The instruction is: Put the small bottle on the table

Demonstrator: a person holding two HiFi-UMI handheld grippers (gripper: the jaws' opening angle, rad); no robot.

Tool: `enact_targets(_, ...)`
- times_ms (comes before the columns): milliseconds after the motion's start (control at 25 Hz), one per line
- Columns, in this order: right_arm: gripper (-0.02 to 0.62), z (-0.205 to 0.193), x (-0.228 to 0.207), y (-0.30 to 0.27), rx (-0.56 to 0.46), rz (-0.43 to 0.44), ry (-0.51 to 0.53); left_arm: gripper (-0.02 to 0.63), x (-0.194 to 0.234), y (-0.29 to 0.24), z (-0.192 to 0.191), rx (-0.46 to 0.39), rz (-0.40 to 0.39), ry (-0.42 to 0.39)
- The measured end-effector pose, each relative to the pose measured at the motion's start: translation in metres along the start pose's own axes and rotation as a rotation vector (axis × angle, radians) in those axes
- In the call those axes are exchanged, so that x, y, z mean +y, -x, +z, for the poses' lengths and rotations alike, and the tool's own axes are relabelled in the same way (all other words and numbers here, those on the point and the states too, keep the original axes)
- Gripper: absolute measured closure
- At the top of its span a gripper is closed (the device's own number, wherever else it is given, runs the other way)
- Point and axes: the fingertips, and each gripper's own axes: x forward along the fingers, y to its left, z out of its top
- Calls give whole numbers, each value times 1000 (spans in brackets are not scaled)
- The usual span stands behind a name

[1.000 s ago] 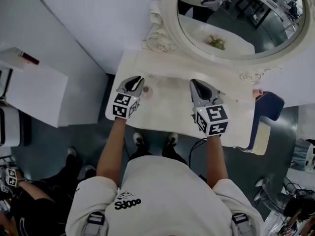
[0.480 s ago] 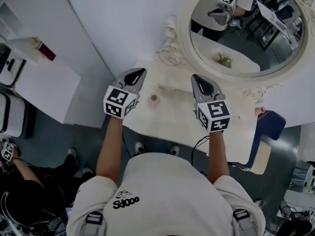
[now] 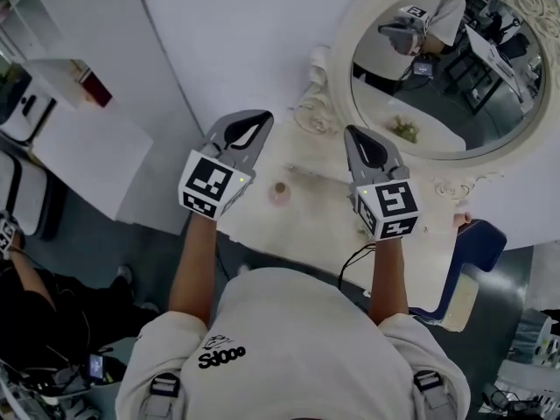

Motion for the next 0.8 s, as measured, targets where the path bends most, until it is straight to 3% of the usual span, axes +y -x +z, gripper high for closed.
enact_targets(200, 594, 19, 3, -4, -37, 11, 19, 588, 2, 2, 15, -25, -4, -51)
enact_targets(800, 594, 16, 4, 0, -33, 1, 31, 588, -2, 3, 15, -34, -11, -42)
